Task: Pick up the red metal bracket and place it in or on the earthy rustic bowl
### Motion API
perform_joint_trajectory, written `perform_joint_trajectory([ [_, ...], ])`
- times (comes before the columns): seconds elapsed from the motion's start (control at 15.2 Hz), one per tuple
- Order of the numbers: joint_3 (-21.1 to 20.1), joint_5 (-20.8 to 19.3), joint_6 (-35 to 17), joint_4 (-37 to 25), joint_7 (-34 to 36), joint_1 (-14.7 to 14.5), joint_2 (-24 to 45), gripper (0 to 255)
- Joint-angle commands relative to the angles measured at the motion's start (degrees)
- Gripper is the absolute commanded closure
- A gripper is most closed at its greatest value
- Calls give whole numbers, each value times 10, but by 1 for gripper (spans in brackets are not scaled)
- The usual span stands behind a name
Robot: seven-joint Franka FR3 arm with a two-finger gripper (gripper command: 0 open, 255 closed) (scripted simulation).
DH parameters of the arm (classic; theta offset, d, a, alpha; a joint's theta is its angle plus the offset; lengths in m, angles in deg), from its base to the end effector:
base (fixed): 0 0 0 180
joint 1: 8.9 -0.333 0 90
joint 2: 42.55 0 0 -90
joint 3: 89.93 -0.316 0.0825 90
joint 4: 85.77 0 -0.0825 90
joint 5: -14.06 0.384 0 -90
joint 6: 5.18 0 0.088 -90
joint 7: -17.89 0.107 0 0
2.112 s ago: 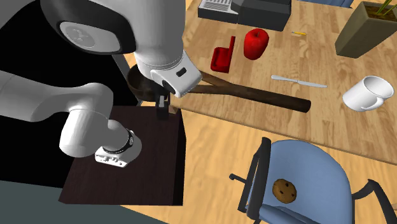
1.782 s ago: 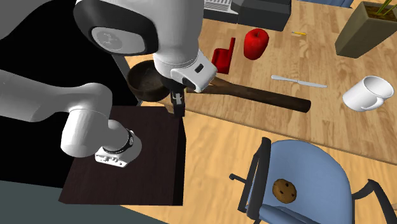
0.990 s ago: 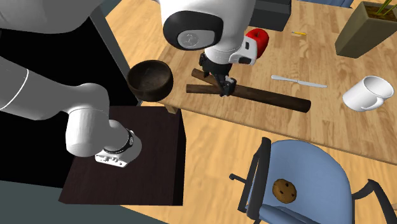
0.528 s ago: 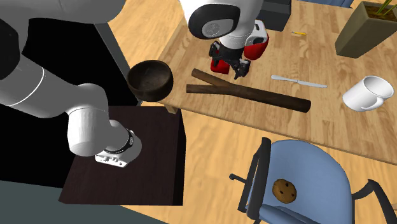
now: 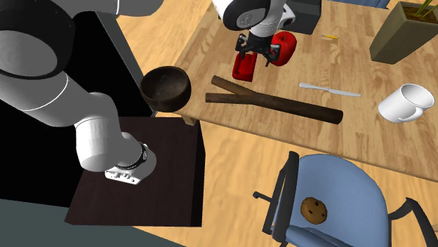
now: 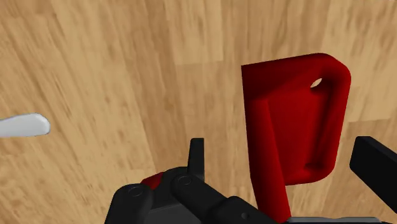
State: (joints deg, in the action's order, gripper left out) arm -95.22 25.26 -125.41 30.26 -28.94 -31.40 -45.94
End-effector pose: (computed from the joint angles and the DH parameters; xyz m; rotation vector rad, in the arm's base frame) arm 0.4833 0.2661 0.4879 -2.4523 -1.7051 -0.2372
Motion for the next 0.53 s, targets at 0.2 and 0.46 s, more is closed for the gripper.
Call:
perform_joint_trajectory([
  [0.2,-20,2,-21,-44,-46,-21,46,0],
  [0.46,-23,3,-49,-30,-46,-24,60,0],
])
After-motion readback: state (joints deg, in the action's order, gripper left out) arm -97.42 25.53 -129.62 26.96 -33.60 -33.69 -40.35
